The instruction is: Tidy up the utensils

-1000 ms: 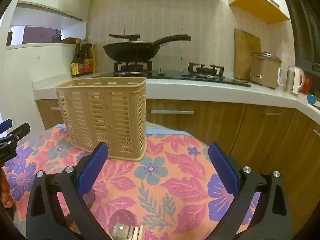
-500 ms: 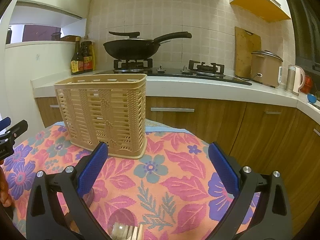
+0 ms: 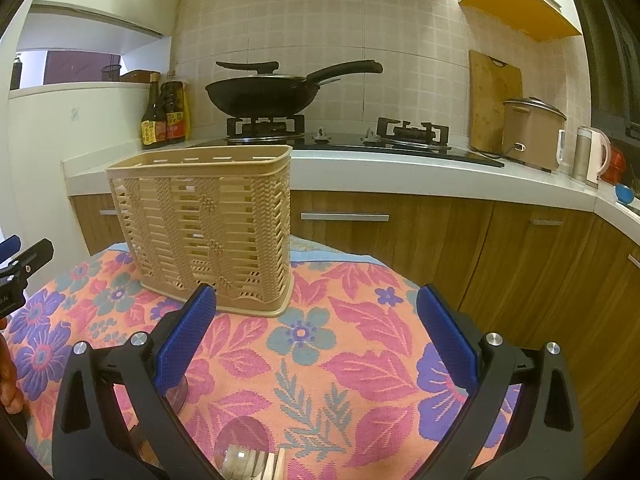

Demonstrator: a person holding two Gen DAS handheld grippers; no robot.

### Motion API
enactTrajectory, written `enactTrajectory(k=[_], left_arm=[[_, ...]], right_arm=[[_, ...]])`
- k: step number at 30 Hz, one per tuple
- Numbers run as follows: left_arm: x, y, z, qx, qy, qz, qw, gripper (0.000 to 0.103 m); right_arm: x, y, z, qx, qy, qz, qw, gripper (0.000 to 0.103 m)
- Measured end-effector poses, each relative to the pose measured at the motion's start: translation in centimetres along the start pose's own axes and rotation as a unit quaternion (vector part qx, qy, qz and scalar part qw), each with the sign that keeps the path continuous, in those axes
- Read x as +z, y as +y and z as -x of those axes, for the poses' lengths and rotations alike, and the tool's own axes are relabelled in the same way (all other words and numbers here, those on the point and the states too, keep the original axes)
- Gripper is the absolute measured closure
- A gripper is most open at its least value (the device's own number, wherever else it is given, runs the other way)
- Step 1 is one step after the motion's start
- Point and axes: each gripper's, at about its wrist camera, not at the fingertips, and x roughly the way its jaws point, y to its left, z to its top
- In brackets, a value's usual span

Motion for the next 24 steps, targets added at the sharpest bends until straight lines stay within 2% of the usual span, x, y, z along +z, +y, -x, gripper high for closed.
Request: enactTrajectory(k=[24], left_arm=[[0.0, 0.21, -0.05, -0.001, -0.001, 0.003, 1.0, 0.008]], right_arm=[[-0.11, -0.01, -0.43, 0.0, 0.01, -0.005, 1.0, 0.008]])
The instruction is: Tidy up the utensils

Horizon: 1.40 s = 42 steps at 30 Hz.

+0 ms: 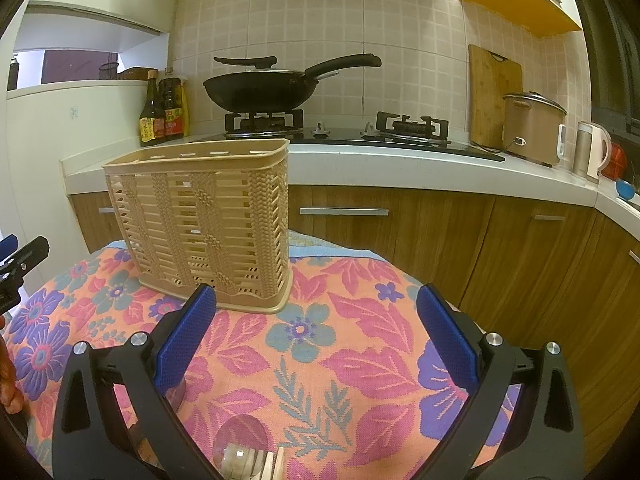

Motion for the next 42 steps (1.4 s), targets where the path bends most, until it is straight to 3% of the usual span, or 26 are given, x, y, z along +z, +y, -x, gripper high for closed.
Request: enactTrajectory(k=[19, 24, 27, 30, 33, 37, 40, 42], left_arm=[[0.1, 0.0, 0.1, -0.001, -0.001, -0.001, 1.0, 0.008], [0.3, 1.0, 0.5, -0.02, 0.007, 0.025, 0.9995, 0.008], [0.5, 2.3, 1.4, -0.05, 0.027, 0.04, 0.9976, 0.008], [0.4, 3.2, 2.0, -0.079, 0.086, 0.028, 0.9927, 0.008], [-0.6, 3.2, 2.2, -0.132, 0.181, 0.011, 0.9746, 0.015], [-2.8, 2.1, 3.3, -0.218, 0.265, 0.011, 0.9394, 0.025], [-4.3, 0.1, 3.7, -0.246, 0.315, -0.015, 0.9165, 0.036], [-4.9, -1.0, 4.1, -0.256, 0.333, -0.028, 0.907, 0.04]], right_arm=[[-0.1, -0.3, -0.3, -0.004, 0.004, -0.005, 1.0, 0.008], [-0.1, -0.6, -0.4, -0.014, 0.008, -0.019, 1.0, 0.008], [0.3, -1.2, -0.5, -0.002, 0.052, -0.041, 0.998, 0.008], [0.3, -1.2, 0.0, -0.01, 0.102, -0.021, 0.994, 0.008], [-0.5, -1.1, 0.7, -0.009, 0.161, 0.002, 0.987, 0.018], [-2.5, -1.6, 1.6, 0.02, 0.236, -0.012, 0.971, 0.037], [-4.2, -1.7, 2.6, 0.045, 0.283, -0.025, 0.958, 0.045], [-5.1, -1.5, 3.4, 0.055, 0.3, -0.028, 0.952, 0.049]])
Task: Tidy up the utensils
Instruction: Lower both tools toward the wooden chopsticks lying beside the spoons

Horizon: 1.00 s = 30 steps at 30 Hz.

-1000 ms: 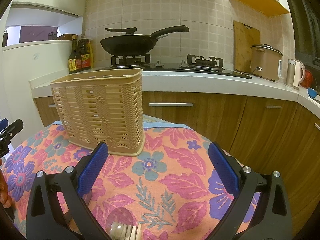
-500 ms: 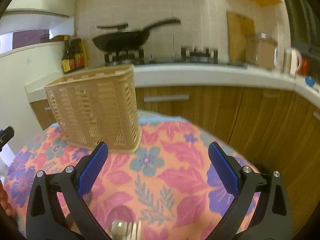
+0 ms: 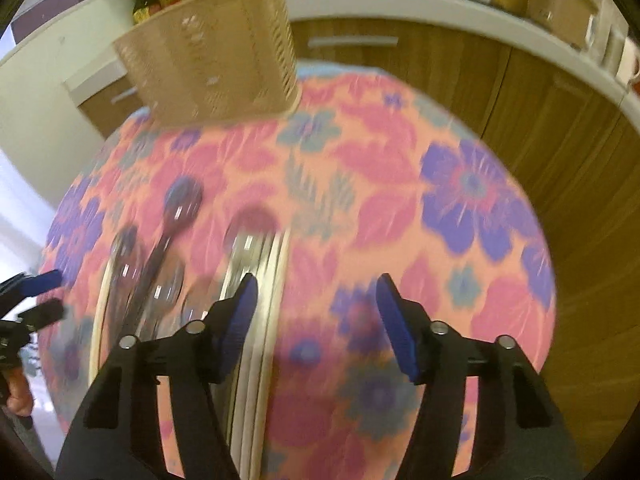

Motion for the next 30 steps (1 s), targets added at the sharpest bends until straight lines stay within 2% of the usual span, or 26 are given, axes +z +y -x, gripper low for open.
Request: enactTrajectory(k=[4, 6, 7, 10, 12, 14, 15, 16, 17, 19, 23, 27, 30], left_arm=[[-0.6, -1.9, -2.6, 0.023, 0.041, -0.026, 0.9986, 0.054], [-0.7, -2.6, -3.0, 0.044, 0.045, -0.043, 0.9971, 0.054], [-0.7, -2.9, -3.2, 0.054, 0.048, -0.048, 0.9962, 0.055], [-0.3, -3.8, -3.8, 0.082, 0.06, -0.069, 0.9924, 0.055], [-0.1, -4.4, -4.1, 0.101, 0.062, -0.081, 0.9897, 0.055], [0.1, -4.8, -4.8, 0.119, 0.06, -0.095, 0.9866, 0.059], [0.0, -5.0, -4.9, 0.122, 0.058, -0.098, 0.986, 0.06], [0.0, -4.8, -4.8, 0.119, 0.056, -0.098, 0.9864, 0.063], [-0.1, -4.4, -4.6, 0.117, 0.054, -0.096, 0.9871, 0.069], [-0.3, -3.3, -3.7, 0.106, 0.051, -0.083, 0.9896, 0.075], [-0.6, -2.2, -3.0, 0.081, 0.05, -0.063, 0.9934, 0.076], [-0.7, -2.1, -2.8, 0.102, 0.051, -0.062, 0.9916, 0.085], [-0.9, -1.3, -2.5, 0.098, 0.051, -0.049, 0.9927, 0.092]], right_arm=[[-1.3, 0.7, 0.4, 0.001, 0.02, 0.012, 1.0, 0.058], [-1.7, 1.2, 0.5, 0.0, 0.031, 0.021, 0.999, 0.063], [-1.9, 1.5, 0.4, -0.007, 0.036, 0.029, 0.999, 0.068], [-1.9, 1.9, 0.3, -0.014, 0.047, 0.039, 0.998, 0.068], [-1.8, 2.2, 0.2, 0.009, 0.063, 0.034, 0.997, 0.068], [-1.7, 2.7, 0.0, -0.004, 0.066, 0.045, 0.997, 0.069], [-1.6, 2.9, -0.1, -0.012, 0.068, 0.051, 0.996, 0.071], [-1.6, 2.6, 0.0, -0.003, 0.072, 0.045, 0.996, 0.079], [-1.7, 2.2, 0.1, 0.008, 0.074, 0.036, 0.997, 0.082], [-1.7, 1.3, 0.3, 0.014, 0.072, 0.023, 0.997, 0.082], [-2.0, -0.4, 0.3, 0.048, 0.077, -0.012, 0.996, 0.082], [-2.1, 0.1, 0.6, 0.025, 0.079, 0.006, 0.997, 0.082], [-2.2, 0.1, 0.6, 0.022, 0.085, 0.008, 0.996, 0.083]])
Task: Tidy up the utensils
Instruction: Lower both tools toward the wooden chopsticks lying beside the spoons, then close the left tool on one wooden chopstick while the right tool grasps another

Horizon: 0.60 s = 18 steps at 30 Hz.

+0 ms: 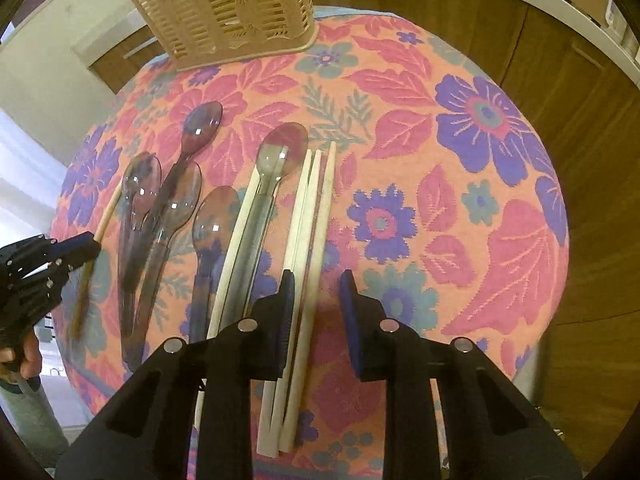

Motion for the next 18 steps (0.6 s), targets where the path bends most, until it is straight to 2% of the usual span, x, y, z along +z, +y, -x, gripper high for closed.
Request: enactTrajectory(k=[7, 13, 15, 18], left_arm=[[-0.3, 1.5, 0.3, -0.043, 0.005, 0.027, 0.9987, 0.092], [-0.5, 2.3, 0.2, -0.076, 0.007, 0.036, 0.9964, 0.092], [-0.5, 2.3, 0.3, -0.076, 0.006, 0.035, 0.9965, 0.092], [-0.4, 2.1, 0.2, -0.073, 0.007, 0.031, 0.9968, 0.092]], right_arm=[[-0.2, -0.6, 0.1, 0.027, 0.017, -0.013, 0.999, 0.091], [-0.3, -2.0, 0.0, 0.069, 0.032, -0.042, 0.996, 0.092], [-0.5, -2.0, 0.2, 0.044, 0.025, -0.034, 0.998, 0.093], [-0.9, -2.1, 0.4, 0.04, 0.025, -0.031, 0.998, 0.094]])
